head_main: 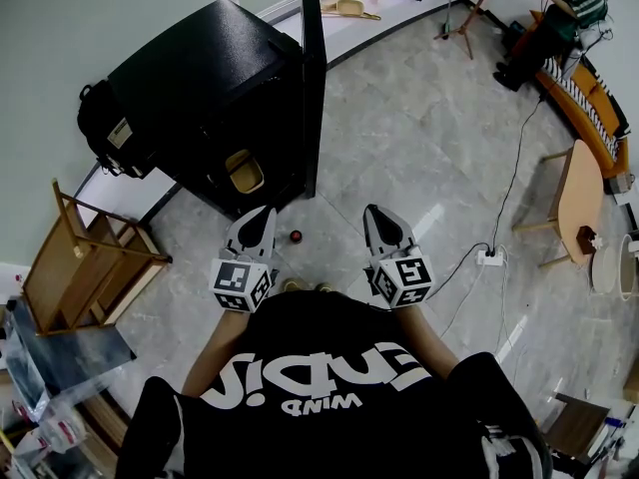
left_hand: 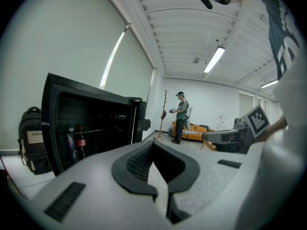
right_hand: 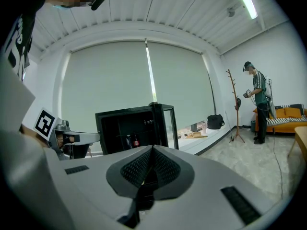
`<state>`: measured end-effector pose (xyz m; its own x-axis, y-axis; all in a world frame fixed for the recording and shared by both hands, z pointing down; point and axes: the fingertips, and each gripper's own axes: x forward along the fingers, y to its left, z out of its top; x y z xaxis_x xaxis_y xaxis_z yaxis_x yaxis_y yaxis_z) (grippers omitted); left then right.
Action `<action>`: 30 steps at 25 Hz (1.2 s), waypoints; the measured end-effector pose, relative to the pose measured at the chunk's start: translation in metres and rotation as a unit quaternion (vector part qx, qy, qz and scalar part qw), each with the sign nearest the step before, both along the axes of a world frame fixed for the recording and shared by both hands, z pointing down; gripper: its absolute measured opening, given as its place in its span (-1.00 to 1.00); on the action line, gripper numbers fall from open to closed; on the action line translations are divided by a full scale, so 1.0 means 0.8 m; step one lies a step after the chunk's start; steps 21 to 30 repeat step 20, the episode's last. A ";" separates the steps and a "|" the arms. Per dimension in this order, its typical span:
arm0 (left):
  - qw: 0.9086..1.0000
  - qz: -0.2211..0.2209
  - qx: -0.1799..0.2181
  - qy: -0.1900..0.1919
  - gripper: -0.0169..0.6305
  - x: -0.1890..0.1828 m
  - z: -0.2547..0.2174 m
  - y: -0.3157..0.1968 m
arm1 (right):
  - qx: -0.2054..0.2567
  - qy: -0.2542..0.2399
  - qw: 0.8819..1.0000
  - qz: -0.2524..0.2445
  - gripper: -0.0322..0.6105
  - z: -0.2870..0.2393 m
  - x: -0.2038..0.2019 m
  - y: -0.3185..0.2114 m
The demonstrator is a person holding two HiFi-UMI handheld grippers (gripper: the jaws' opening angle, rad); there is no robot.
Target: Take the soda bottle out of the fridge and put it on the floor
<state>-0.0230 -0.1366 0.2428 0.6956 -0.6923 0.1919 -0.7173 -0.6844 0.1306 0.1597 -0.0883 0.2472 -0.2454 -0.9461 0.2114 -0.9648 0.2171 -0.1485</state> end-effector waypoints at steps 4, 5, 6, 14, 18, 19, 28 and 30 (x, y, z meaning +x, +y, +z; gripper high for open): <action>1.000 -0.004 -0.002 0.001 -0.93 0.000 -0.001 -0.001 | 0.002 0.002 1.000 -0.003 -0.83 -0.001 0.001 -0.002; 1.000 -0.006 -0.001 0.001 -0.93 0.000 -0.002 -0.001 | 0.003 0.001 1.000 -0.004 -0.83 -0.002 0.001 -0.003; 1.000 -0.006 -0.001 0.000 -0.93 0.000 -0.002 -0.001 | 0.004 0.000 1.000 -0.004 -0.83 -0.003 0.001 -0.004; 1.000 -0.013 -0.001 -0.001 -0.93 -0.010 -0.001 -0.005 | 0.000 0.000 1.000 -0.008 -0.83 0.000 -0.006 -0.007; 1.000 -0.014 -0.002 -0.002 -0.93 -0.011 0.000 -0.003 | 0.000 -0.002 1.000 -0.008 -0.83 0.001 -0.008 -0.005; 1.000 -0.014 -0.002 -0.002 -0.93 -0.011 0.000 -0.002 | 0.000 -0.003 1.000 -0.008 -0.83 0.001 -0.008 -0.005; 1.000 -0.015 -0.002 -0.002 -0.93 -0.011 0.001 -0.002 | 0.001 -0.004 1.000 -0.008 -0.83 0.001 -0.009 -0.005; 1.000 -0.015 -0.002 -0.002 -0.93 -0.011 0.001 -0.002 | 0.001 -0.004 1.000 -0.008 -0.83 0.001 -0.009 -0.005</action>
